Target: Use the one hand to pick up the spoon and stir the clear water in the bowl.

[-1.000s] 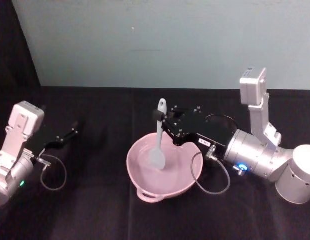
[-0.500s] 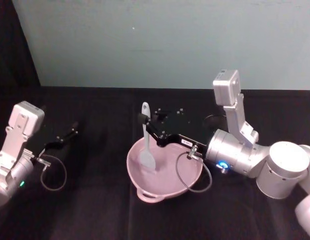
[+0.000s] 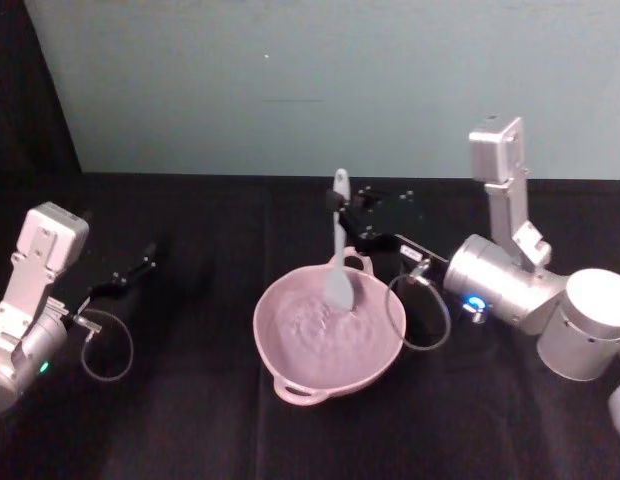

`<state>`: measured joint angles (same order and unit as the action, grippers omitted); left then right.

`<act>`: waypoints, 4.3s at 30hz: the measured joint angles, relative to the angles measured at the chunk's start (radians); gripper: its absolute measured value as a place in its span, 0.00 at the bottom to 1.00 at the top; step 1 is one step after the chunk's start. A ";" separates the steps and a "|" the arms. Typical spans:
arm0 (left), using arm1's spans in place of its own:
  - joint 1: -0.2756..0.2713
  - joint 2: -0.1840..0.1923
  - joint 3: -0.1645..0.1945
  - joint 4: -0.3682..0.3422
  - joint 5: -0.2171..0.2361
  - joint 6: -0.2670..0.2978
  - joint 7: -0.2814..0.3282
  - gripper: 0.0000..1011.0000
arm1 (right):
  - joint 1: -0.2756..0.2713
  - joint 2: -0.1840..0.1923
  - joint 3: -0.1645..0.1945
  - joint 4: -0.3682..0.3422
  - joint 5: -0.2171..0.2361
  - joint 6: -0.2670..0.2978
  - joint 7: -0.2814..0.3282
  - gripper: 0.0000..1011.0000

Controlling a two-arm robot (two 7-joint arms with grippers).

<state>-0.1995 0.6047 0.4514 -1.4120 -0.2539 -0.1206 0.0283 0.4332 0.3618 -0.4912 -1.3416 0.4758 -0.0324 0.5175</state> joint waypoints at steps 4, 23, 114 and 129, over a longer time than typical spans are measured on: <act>0.000 0.000 0.000 0.000 0.000 0.000 0.000 0.99 | -0.019 0.020 0.015 -0.026 -0.004 0.007 -0.004 0.11; 0.000 0.000 0.000 0.000 0.000 0.000 0.000 0.99 | -0.101 0.070 -0.017 -0.173 -0.010 0.031 0.053 0.11; 0.000 0.000 0.000 0.000 0.000 0.000 0.000 0.99 | -0.051 -0.003 0.032 -0.063 -0.013 0.015 -0.031 0.11; 0.000 0.000 0.000 0.000 0.000 0.000 0.000 0.99 | -0.102 0.051 0.041 -0.152 -0.053 0.035 -0.037 0.11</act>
<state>-0.1995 0.6047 0.4513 -1.4120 -0.2539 -0.1205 0.0283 0.3314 0.4130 -0.4502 -1.4936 0.4225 0.0027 0.4807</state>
